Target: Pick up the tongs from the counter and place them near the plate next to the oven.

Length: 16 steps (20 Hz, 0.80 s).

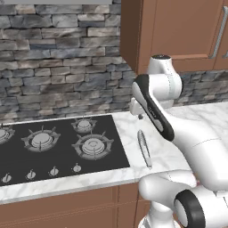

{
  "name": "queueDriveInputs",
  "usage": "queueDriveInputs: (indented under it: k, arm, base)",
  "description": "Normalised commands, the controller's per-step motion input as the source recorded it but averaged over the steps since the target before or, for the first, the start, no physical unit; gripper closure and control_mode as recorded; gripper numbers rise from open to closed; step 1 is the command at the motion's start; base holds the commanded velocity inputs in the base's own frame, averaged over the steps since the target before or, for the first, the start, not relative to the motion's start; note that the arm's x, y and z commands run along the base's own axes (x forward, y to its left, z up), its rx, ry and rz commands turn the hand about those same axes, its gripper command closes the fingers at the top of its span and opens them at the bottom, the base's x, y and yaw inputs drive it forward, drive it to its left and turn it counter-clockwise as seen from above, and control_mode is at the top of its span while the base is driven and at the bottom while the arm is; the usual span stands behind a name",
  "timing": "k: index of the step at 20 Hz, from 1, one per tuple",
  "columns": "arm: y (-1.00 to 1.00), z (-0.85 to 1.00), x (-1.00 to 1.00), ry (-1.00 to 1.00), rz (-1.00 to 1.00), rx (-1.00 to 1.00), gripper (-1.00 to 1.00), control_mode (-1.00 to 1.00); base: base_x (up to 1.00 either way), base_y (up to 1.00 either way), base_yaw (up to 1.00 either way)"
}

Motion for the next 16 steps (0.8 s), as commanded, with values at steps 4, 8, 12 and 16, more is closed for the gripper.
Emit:
queueDriveInputs:
  k: [4,8,12,16]
  arm:
    - [0.00,-0.99,-0.01,0.16,0.00,-0.11,-1.00,-1.00]
    - [-0.22,-0.86,0.00,0.11,0.00,-0.04,-1.00,-1.00]
    - [-0.34,-0.31,0.00,0.06,0.07,-0.02,-1.00,-1.00]
    - [-0.36,-0.31,0.00,0.04,0.18,0.06,-1.00,-1.00]
  base:
    - [0.00,0.00,0.00]
    - [0.00,0.00,0.00]
    - [0.00,0.00,0.00]
    - [0.00,0.00,0.00]
